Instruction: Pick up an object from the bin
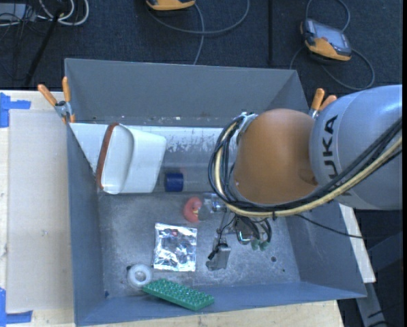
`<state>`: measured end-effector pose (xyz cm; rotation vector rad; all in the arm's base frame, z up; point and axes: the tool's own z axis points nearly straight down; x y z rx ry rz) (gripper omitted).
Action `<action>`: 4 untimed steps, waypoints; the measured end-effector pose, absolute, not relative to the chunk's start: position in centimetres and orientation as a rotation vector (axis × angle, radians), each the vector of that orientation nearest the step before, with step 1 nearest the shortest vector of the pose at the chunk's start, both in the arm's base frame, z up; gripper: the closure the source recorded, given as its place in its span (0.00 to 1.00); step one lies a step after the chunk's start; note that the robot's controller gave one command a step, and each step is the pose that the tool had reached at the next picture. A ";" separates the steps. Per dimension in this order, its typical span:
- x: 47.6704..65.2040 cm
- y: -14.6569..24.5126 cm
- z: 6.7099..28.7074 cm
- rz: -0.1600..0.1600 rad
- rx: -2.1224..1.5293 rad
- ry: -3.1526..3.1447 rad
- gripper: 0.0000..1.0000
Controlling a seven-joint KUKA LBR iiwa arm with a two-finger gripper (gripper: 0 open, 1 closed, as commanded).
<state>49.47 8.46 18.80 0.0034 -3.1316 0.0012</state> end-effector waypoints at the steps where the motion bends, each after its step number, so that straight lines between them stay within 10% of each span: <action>1: 50.7 12.4 6.5 0.003 -0.159 -3.130 0.00; 2: 51.1 12.6 10.1 -0.001 -0.169 -3.139 0.00; 4: 49.9 12.1 6.8 0.003 -0.542 -3.090 0.00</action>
Offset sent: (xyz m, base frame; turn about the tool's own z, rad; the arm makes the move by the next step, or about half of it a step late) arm 0.0142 0.0394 -0.1180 0.1054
